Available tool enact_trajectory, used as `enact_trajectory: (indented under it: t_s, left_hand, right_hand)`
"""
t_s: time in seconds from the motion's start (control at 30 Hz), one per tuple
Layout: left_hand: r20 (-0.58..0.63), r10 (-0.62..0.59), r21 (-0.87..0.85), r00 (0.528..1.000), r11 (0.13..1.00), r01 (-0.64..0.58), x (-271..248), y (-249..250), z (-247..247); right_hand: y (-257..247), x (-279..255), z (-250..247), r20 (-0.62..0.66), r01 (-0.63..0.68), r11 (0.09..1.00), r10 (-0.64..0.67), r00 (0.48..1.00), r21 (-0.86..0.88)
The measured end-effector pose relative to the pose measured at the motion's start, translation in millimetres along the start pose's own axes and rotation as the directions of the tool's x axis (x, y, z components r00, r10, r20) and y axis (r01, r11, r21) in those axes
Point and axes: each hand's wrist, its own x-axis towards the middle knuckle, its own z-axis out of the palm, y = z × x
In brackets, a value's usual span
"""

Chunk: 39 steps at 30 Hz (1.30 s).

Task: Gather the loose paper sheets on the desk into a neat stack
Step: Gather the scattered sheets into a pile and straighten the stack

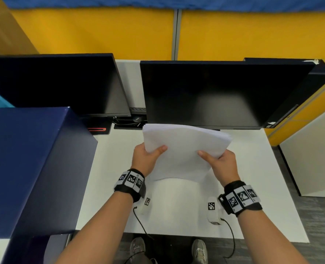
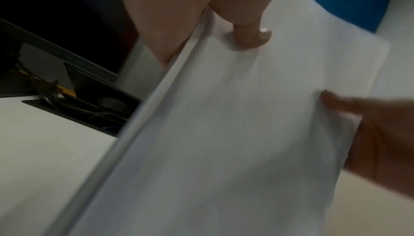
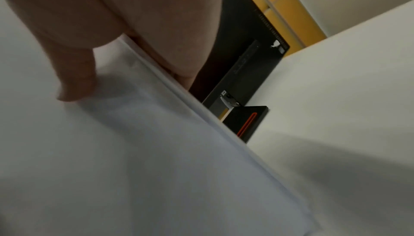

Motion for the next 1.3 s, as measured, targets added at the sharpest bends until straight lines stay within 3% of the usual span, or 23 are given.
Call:
enact_trajectory:
  t_s: [0.13, 0.2, 0.3, 0.4, 0.5, 0.6, 0.67, 0.73, 0.8, 0.83, 1.0, 1.1, 1.2, 1.3]
  left_hand:
    - [-0.114, -0.004, -0.204, 0.993, 0.979, -0.019, 10, 11, -20]
    - [-0.183, -0.051, -0.376, 0.982, 0.926, -0.022, 17, 12, -32]
    - [-0.112, -0.122, -0.693, 0.986, 0.721, 0.011, 19, 6, -34]
    - [-0.021, -0.163, -0.737, 0.986, 0.669, 0.095, 12, 1, -20]
    - [0.034, -0.127, -0.712, 0.991, 0.693, 0.113, 5, -9, -17]
    - [-0.05, -0.072, -0.649, 0.996, 0.76, 0.022, 8, -10, -51]
    - [-0.083, 0.015, -0.45, 0.996, 0.892, -0.05, 13, -5, -83]
    - [0.012, 0.091, -0.138, 0.996, 0.986, -0.088, 17, 2, -97]
    - [0.092, 0.107, 0.1, 0.99, 0.988, -0.116, 18, 2, -87]
    - [0.07, 0.116, 0.138, 0.991, 0.982, -0.125, 17, -1, -82]
    - [-0.086, 0.103, 0.176, 0.991, 0.98, -0.087, 14, -43, -61]
    - [-0.035, 0.053, 0.202, 0.998, 0.978, -0.045, 8, -67, -50]
    - [-0.028, 0.06, 0.207, 0.998, 0.977, -0.053, 12, -85, -41]
    - [-0.09, 0.024, 0.182, 0.996, 0.983, -0.008, 19, -75, -45]
  right_hand:
    - [14, -4, -17, 0.086, -0.018, 1.0, 0.017, 0.996, 0.014]
    - [19, -8, -22, 0.063, -0.051, 0.998, 0.049, 0.997, 0.04]
    - [19, -13, -12, 0.059, -0.076, 0.944, 0.061, 0.996, 0.322]
    - [9, -12, 10, 0.1, -0.085, 0.842, 0.037, 0.994, 0.533]
    - [-2, -6, 14, 0.034, -0.048, 0.861, 0.036, 0.999, 0.507]
    - [-5, 0, -9, -0.027, 0.023, 0.903, -0.013, 1.0, 0.43]
    - [-5, 1, -24, -0.042, 0.088, 0.932, -0.078, 0.996, 0.352]
    - [-5, 0, -31, -0.044, 0.113, 0.958, -0.105, 0.993, 0.262]
    - [-3, -1, -29, -0.036, 0.107, 0.97, -0.101, 0.994, 0.217]
    - [-1, -2, -27, -0.033, 0.11, 0.974, -0.105, 0.994, 0.198]
    - [27, -8, -30, -0.078, 0.109, 0.993, -0.104, 0.992, 0.054]
    - [64, -4, -34, 0.003, 0.033, 0.997, -0.033, 0.999, -0.074]
    - [80, 1, -29, -0.009, -0.057, 0.986, 0.056, 0.998, -0.154]
    - [64, 6, -25, -0.071, 0.002, 0.992, -0.011, 0.997, -0.126]
